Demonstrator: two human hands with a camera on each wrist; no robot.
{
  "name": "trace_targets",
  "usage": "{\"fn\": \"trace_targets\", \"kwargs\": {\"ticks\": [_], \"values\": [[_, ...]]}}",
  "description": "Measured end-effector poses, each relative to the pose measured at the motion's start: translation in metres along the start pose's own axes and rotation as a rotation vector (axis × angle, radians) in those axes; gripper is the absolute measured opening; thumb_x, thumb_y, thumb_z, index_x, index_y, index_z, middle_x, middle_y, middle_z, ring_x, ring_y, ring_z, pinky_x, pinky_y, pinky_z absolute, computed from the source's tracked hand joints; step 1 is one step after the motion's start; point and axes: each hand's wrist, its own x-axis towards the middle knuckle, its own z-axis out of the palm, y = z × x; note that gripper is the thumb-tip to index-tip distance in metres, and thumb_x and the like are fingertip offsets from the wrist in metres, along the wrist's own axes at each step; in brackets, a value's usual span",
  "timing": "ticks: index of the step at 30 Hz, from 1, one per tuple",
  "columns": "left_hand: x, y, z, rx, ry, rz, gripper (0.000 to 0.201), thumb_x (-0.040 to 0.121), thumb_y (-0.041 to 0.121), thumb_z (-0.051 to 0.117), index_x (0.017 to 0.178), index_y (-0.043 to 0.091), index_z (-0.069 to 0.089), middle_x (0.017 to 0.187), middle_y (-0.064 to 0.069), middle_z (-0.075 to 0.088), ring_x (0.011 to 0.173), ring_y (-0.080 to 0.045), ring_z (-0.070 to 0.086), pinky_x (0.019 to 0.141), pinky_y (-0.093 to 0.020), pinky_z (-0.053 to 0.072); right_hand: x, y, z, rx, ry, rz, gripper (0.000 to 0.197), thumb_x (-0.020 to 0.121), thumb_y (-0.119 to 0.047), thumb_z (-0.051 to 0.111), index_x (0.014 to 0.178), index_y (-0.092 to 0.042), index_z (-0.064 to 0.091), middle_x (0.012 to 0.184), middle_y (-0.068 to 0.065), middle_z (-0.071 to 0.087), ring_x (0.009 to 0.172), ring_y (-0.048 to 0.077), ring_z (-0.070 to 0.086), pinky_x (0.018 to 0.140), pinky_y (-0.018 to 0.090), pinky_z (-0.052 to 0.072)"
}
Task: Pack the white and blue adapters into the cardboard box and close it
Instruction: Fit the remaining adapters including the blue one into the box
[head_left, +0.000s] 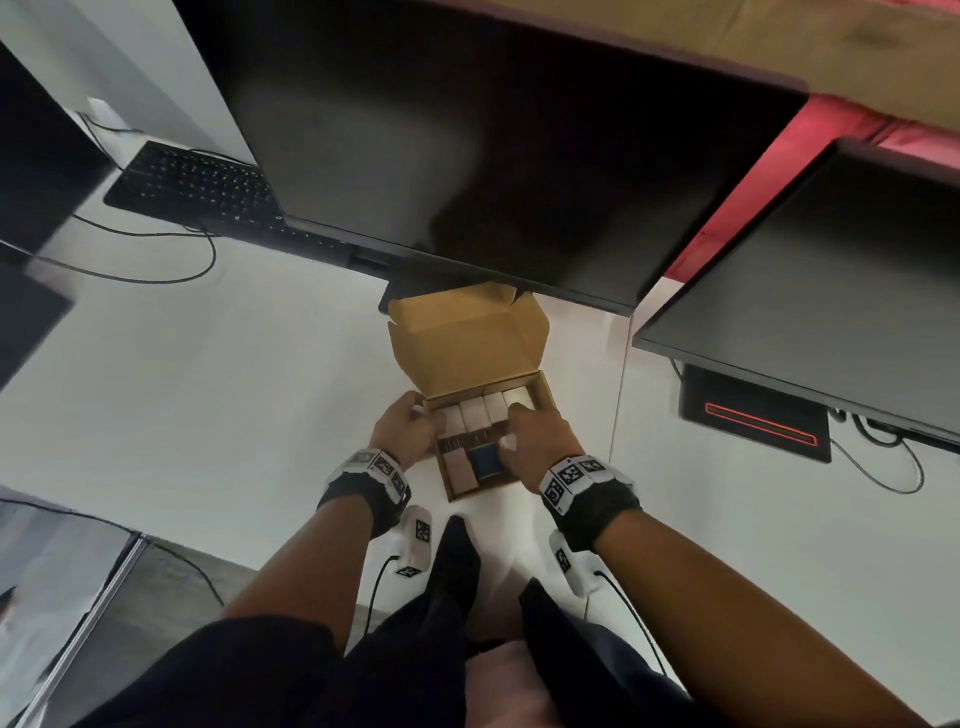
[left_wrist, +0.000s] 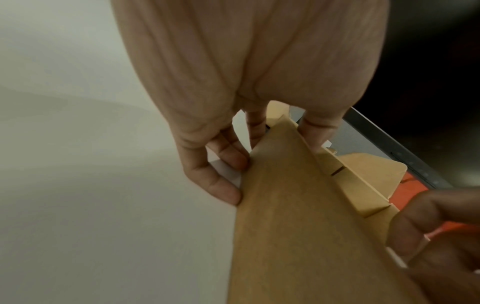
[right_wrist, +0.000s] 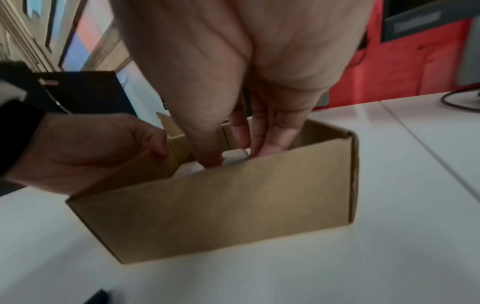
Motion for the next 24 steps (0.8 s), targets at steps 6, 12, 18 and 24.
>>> {"fn": "trace_targets", "kwargs": {"ticks": [6, 12, 18, 24], "values": [[-0.004, 0.005, 0.001, 0.074, 0.004, 0.017, 0.032, 0.091, 0.02, 0.063, 0.123, 0.018, 0.061, 0.104, -0.007, 0.072, 0.091, -0.028, 0.075, 0.081, -0.043, 0.065, 0.016, 0.005, 0.013, -0.052, 0.002, 0.044, 0.019, 0.089, -0.029, 0.066, 0.099, -0.014, 0.058, 0.102, 0.009, 0.063, 0.086, 0.029, 0.066, 0.072, 0.039, 0.06], [-0.002, 0.007, 0.001, 0.101, -0.001, 0.014, 0.036, 0.091, 0.02, 0.063, 0.126, 0.021, 0.059, 0.095, -0.002, 0.071, 0.082, -0.021, 0.073, 0.071, -0.035, 0.061, 0.017, 0.005, 0.01, -0.014, 0.007, 0.037, 0.024, 0.088, -0.034, 0.069, 0.094, -0.014, 0.057, 0.099, 0.009, 0.064, 0.087, 0.031, 0.066, 0.07, 0.035, 0.056], [-0.005, 0.013, -0.009, -0.11, -0.051, -0.041, 0.043, 0.089, 0.04, 0.067, 0.129, 0.027, 0.059, 0.115, -0.006, 0.068, 0.101, -0.023, 0.067, 0.08, -0.041, 0.058, 0.002, 0.012, -0.008, 0.056, 0.109, 0.011, 0.03, 0.089, -0.044, 0.067, 0.088, -0.018, 0.053, 0.084, 0.003, 0.062, 0.074, 0.023, 0.064, 0.07, 0.042, 0.06], [-0.006, 0.056, -0.022, -0.331, 0.031, -0.03, 0.042, 0.097, 0.063, 0.045, 0.129, 0.037, 0.051, 0.137, -0.005, 0.06, 0.121, -0.025, 0.057, 0.11, -0.055, 0.04, 0.001, 0.03, -0.038, 0.242, 0.332, 0.096, 0.042, 0.088, -0.052, 0.062, 0.118, -0.022, 0.058, 0.118, 0.005, 0.059, 0.109, 0.023, 0.057, 0.089, 0.034, 0.05]]}}
